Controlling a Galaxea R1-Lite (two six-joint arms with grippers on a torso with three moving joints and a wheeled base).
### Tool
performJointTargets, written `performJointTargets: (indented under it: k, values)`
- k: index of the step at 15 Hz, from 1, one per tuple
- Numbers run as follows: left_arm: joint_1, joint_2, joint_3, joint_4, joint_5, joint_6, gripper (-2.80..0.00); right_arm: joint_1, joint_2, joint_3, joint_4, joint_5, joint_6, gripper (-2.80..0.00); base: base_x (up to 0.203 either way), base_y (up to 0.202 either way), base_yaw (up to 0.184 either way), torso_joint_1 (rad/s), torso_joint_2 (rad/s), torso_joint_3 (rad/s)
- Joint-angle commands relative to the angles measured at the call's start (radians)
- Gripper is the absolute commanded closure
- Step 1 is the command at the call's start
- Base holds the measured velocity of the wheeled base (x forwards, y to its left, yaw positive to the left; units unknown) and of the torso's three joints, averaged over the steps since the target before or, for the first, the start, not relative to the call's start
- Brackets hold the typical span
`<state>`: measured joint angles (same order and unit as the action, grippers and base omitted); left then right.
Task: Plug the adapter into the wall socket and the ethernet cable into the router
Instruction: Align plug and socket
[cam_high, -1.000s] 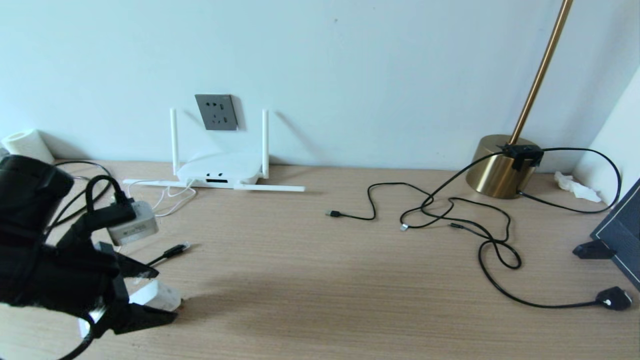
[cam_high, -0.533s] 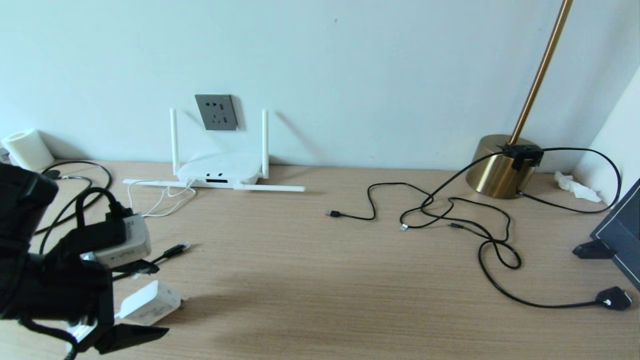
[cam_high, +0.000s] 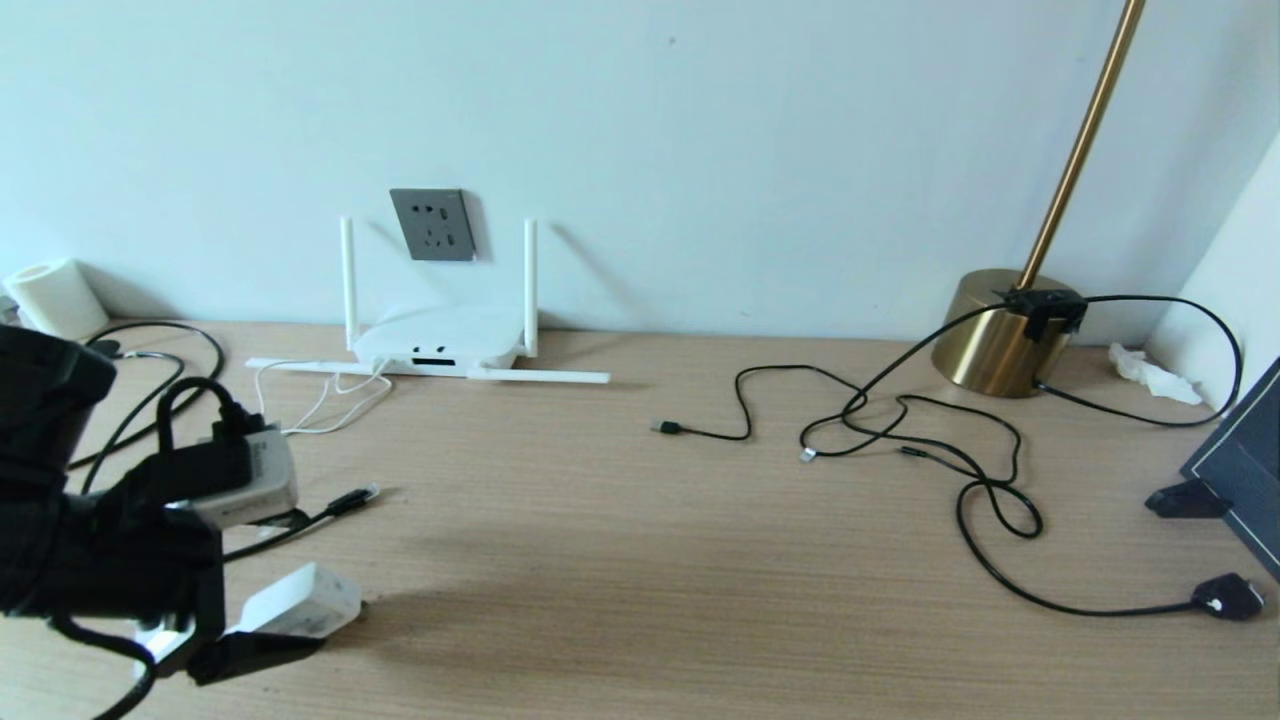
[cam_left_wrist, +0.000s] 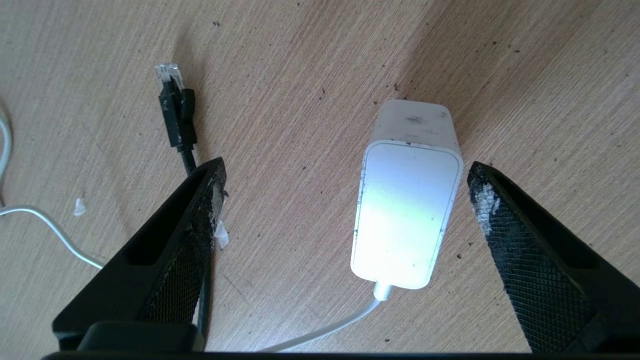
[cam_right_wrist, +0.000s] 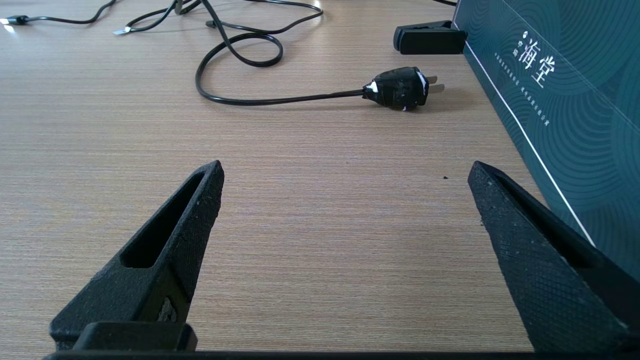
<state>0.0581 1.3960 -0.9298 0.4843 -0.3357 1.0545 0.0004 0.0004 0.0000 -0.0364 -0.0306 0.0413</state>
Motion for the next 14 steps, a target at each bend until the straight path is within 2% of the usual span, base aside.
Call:
performJointTargets:
  k: [1,10,11,14]
  values:
    - [-0.001,0.021,0.000,0.001,-0.002,0.008,-2.80,0.000,0.000,0.011,0.000,0.000,0.000,-2.80,0.000,0.000,0.000,0.000,0.00,0.000]
    - [-0.001,0.040,-0.023,-0.001,0.000,0.013,-2.80,0.001,0.000,0.011,0.000,0.000,0.000,-2.80,0.000,0.000,0.000,0.000,0.00,0.000]
    - [-0.001,0.041,-0.024,-0.001,0.000,0.013,0.00,0.001,0.000,0.011,0.000,0.000,0.000,-2.80,0.000,0.000,0.000,0.000,0.00,0.000]
    - [-0.001,0.041,-0.018,0.008,0.001,0.013,0.00,0.001,0.000,0.011,0.000,0.000,0.000,-2.80,0.000,0.000,0.000,0.000,0.00,0.000]
